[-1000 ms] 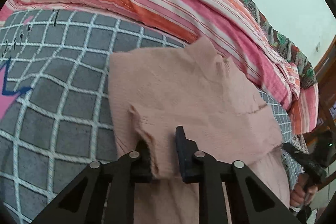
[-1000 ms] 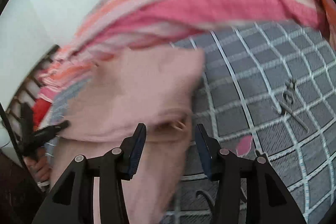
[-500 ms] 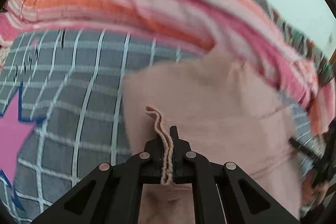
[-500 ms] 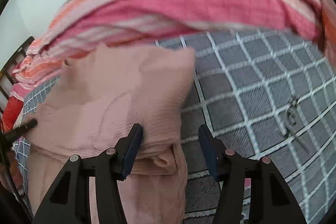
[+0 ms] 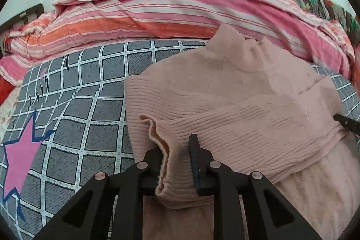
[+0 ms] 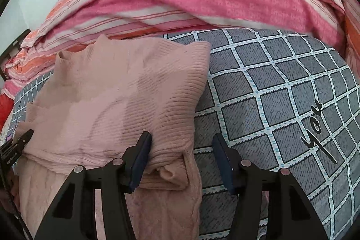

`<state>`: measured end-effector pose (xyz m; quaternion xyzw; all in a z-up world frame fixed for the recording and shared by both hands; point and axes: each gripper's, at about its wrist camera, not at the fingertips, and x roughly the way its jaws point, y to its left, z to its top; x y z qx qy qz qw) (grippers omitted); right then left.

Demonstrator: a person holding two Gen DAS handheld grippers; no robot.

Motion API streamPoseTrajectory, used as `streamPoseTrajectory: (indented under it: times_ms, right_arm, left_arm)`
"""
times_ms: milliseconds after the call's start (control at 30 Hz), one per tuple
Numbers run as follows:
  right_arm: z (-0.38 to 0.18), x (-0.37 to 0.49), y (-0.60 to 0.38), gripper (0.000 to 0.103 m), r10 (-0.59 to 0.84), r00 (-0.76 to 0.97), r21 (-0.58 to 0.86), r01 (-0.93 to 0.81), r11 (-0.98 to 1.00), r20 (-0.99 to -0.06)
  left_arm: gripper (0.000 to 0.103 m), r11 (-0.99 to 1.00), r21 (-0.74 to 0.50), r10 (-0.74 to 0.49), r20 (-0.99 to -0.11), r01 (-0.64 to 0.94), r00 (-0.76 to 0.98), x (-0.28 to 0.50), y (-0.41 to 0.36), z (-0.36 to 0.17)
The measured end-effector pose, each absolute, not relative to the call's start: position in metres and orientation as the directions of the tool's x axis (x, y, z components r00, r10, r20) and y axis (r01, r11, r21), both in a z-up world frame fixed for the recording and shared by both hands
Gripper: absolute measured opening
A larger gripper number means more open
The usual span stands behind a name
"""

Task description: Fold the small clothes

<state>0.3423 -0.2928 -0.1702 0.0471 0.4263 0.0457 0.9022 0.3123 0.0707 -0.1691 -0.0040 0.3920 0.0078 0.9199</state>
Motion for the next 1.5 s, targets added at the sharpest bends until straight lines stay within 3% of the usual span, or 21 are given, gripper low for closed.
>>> streamPoseTrajectory:
  times_ms: [1500]
  right_arm:
    - [-0.17,0.352,-0.287,0.055,0.107,0.643,0.093,-0.056,0.994,-0.759]
  left_arm:
    - [0.02,0.995,-0.102,-0.069,-0.717,-0.006,0.694,0.315,0.082,-0.17]
